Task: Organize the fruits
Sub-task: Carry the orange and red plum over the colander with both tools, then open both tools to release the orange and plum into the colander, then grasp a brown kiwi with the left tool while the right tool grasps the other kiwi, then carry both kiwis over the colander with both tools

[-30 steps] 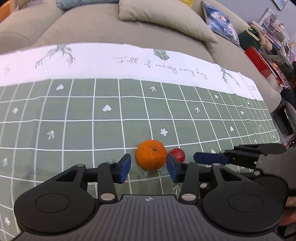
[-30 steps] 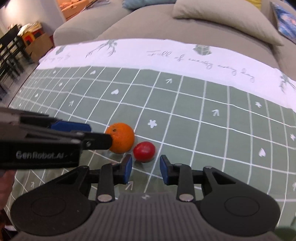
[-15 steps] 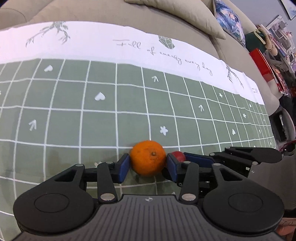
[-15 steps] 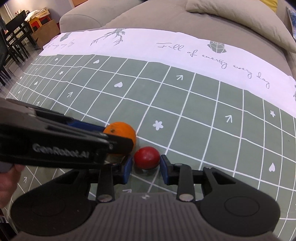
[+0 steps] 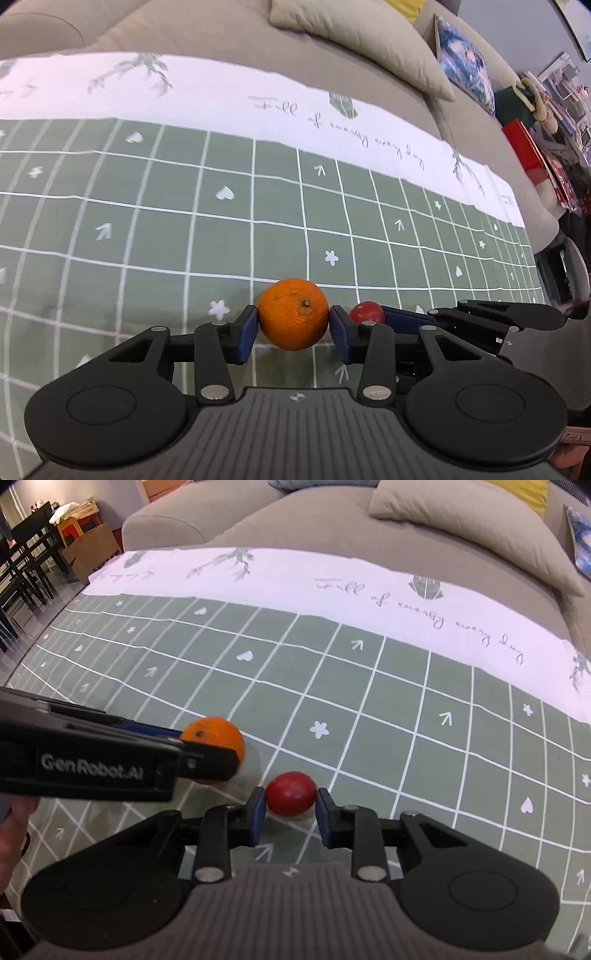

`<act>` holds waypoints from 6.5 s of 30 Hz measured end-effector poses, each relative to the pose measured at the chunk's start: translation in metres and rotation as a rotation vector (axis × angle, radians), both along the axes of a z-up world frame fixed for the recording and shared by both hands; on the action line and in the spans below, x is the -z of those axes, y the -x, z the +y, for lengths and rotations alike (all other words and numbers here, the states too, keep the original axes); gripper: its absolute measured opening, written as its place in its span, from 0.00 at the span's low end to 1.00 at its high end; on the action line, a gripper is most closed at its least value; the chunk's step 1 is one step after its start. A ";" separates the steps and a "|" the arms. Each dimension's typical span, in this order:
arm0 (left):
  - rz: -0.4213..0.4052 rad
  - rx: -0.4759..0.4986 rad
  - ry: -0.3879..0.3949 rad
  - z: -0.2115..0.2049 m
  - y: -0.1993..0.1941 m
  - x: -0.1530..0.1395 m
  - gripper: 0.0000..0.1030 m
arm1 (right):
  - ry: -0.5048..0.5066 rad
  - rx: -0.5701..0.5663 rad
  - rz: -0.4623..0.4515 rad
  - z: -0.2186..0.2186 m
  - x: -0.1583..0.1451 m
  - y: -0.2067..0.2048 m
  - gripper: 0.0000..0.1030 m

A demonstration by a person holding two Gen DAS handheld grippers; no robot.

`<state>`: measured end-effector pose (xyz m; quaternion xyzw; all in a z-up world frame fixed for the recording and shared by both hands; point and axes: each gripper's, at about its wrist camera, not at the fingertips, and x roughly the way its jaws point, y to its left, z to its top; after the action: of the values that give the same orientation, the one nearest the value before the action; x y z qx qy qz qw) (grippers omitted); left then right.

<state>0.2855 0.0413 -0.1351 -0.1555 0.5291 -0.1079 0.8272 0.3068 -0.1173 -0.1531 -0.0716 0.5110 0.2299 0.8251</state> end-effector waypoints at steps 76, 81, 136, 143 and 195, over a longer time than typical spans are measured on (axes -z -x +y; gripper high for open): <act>0.037 0.526 -0.121 -0.201 0.100 -0.032 0.47 | 0.079 0.234 -0.029 -0.171 -0.028 0.169 0.40; -0.026 0.532 -0.127 -0.193 0.110 -0.051 0.47 | 0.102 0.243 -0.050 -0.165 -0.038 0.171 0.53; -0.118 0.433 -0.161 -0.092 0.094 -0.008 0.47 | 0.177 -0.289 -0.066 -0.051 -0.048 0.070 0.28; -0.081 0.425 -0.141 -0.098 0.079 0.013 0.46 | 0.186 -0.315 0.039 -0.042 -0.021 0.043 0.28; -0.193 0.398 -0.069 -0.142 0.131 -0.074 0.28 | -0.068 0.191 -0.070 -0.148 -0.071 0.160 0.18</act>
<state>0.1548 -0.1009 -0.0614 -0.0086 0.4710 -0.2654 0.8412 0.1469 -0.2656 -0.0816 -0.0028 0.4784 0.1648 0.8625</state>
